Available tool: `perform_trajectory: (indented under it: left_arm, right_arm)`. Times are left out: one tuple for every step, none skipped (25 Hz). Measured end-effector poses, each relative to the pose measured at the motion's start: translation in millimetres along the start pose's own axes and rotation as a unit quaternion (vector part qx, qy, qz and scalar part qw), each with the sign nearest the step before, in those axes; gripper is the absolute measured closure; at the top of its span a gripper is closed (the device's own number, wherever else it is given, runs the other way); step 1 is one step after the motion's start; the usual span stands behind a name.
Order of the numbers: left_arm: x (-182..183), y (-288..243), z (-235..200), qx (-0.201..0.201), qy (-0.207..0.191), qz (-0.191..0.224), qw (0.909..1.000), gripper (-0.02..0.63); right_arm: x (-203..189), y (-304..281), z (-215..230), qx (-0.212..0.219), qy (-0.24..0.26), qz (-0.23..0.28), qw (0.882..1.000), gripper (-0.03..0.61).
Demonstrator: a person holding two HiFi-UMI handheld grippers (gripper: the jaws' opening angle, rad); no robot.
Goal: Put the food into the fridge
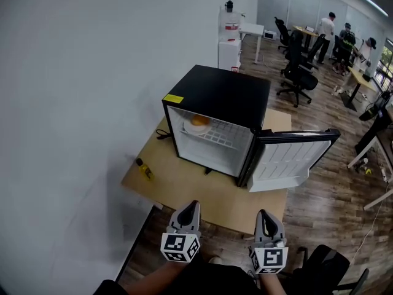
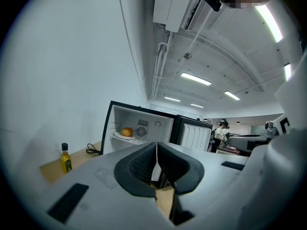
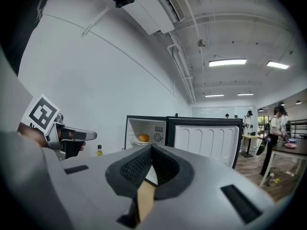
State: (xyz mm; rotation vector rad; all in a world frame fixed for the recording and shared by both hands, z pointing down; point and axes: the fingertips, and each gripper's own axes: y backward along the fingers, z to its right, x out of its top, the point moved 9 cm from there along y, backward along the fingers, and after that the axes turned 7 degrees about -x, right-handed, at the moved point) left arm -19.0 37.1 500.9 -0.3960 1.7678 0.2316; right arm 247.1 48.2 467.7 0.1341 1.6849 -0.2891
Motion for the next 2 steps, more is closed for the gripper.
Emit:
perform_trajectory:
  left_arm:
    - [0.5,0.8,-0.1,0.002,0.001,0.000,1.0000,0.594]
    - [0.9,1.6,-0.1,0.003,0.003,0.000,1.0000,0.594]
  right_arm:
    - [0.1,1.1,0.1,0.000,-0.002,0.000,1.000,0.518]
    - [0.1,2.3,0.1,0.000,-0.004,-0.001,1.000,0.518]
